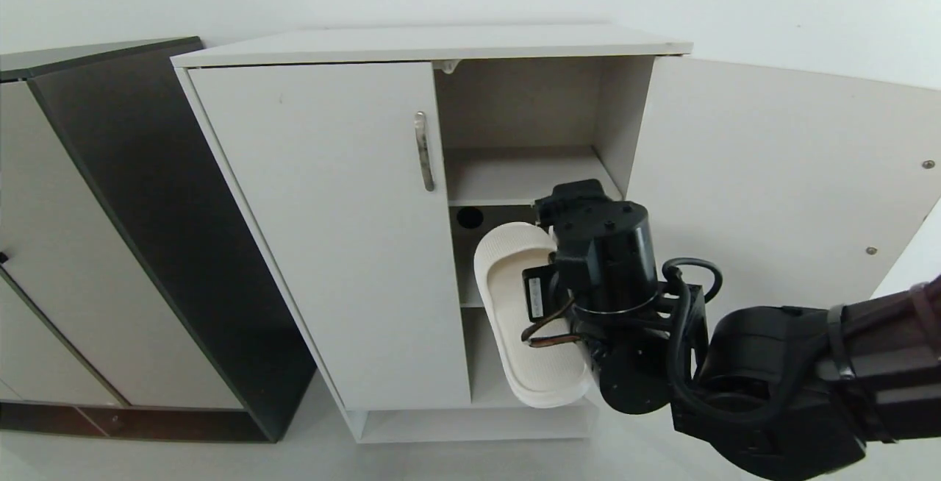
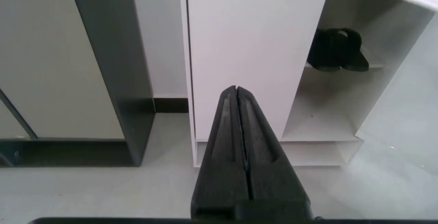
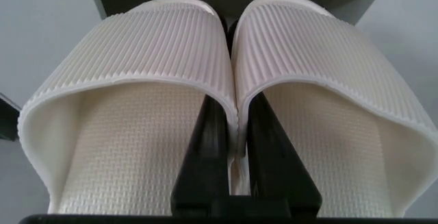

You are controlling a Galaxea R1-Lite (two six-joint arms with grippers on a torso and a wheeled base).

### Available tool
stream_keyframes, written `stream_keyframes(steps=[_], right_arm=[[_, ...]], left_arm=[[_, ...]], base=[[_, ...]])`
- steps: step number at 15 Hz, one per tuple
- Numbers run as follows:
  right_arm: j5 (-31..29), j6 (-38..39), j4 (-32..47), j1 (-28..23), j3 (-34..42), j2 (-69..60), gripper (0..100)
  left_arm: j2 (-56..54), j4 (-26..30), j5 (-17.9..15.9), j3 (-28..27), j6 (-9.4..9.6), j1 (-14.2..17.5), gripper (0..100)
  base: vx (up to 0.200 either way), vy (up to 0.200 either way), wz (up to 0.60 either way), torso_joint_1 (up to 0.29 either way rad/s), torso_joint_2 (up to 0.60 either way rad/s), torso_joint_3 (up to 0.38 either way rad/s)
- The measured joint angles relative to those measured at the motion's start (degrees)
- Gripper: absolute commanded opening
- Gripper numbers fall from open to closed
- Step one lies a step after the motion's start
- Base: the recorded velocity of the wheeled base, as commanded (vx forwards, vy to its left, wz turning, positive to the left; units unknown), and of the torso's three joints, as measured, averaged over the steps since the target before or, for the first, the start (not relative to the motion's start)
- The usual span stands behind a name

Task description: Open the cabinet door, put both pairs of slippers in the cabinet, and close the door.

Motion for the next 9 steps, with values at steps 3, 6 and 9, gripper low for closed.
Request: stream_keyframes(steps=[3, 6, 9], right_arm=[[-4.84, 1.41, 5.47, 1.38, -7.85, 0.11, 0], [-5.02, 1.58, 7.89, 1.29, -11.19, 0.57, 0], [-4.78, 1.58, 7.94, 0.89, -11.68, 1.35, 0]], left_arm=[[0.00, 0.00, 0.00, 0.00, 0.00, 0.01, 0], [0.00, 0.00, 0.00, 0.00, 0.02, 0.01, 0], [0.00, 0.00, 0.00, 0.00, 0.10, 0.01, 0]], base=[[0.000, 0.000, 0.00, 0.000, 0.00, 0.000], [0.000, 0.000, 0.00, 0.000, 0.00, 0.000], [0.000, 0.000, 0.00, 0.000, 0.00, 0.000]])
